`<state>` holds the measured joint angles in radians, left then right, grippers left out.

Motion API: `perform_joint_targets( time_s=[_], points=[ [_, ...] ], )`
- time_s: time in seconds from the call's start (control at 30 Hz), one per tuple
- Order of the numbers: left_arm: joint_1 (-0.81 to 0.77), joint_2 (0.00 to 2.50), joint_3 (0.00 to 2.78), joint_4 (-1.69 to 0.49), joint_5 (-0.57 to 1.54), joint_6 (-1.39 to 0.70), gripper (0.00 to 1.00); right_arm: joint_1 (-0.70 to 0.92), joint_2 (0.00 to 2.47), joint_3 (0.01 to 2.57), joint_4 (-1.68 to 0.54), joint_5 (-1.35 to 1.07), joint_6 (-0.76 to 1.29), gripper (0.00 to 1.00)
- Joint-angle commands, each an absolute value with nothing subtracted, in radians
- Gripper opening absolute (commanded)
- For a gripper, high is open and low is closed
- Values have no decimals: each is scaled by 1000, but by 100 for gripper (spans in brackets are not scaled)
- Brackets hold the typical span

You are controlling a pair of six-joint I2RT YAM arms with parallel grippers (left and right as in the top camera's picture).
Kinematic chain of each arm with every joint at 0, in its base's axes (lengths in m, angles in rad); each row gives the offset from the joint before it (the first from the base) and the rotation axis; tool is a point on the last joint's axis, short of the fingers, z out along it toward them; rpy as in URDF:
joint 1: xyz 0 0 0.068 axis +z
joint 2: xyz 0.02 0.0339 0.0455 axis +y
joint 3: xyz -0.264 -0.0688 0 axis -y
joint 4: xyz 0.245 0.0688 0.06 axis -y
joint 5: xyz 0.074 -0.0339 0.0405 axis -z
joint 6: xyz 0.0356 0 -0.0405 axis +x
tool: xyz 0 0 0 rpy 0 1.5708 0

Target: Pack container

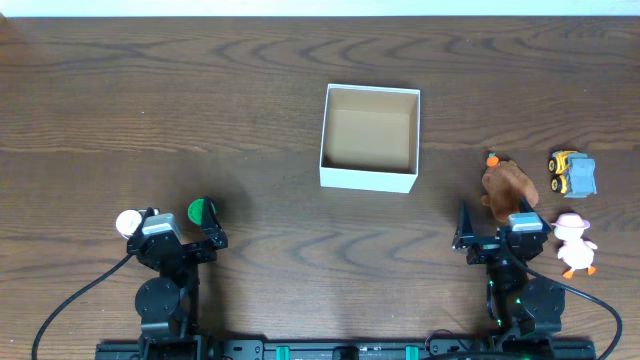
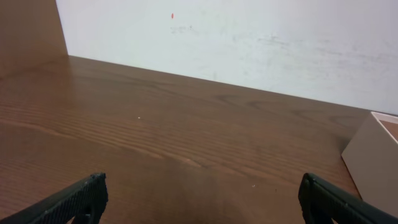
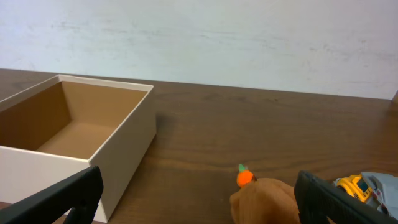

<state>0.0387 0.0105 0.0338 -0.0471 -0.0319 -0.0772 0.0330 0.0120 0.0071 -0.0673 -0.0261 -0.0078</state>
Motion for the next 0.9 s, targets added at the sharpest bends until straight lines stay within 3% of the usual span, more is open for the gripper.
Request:
perform_joint_targets(
  time_s=[0.0,0.1,0.33,0.57,0.73,0.87],
  points=[
    [45,5,5,-70,-30,-67,98,27,7,6,-72,-35,45,99],
    [44,5,7,-59,-27,-83,98,26,7,6,-72,-44,156,99],
    [44,66,164,-149,76,-189,98,26,70,85,-64,-162,160,99],
    [45,407,562,-371,76,-177,98,27,398,383,-144,-192,114,99],
    [45,731,904,-662,76,-177,98,30,758,733,-381,-244,-11,99],
    [45,918,1122,-868,75,-177,98,46,1038,1066,-700,-219,-132,99]
  ],
)
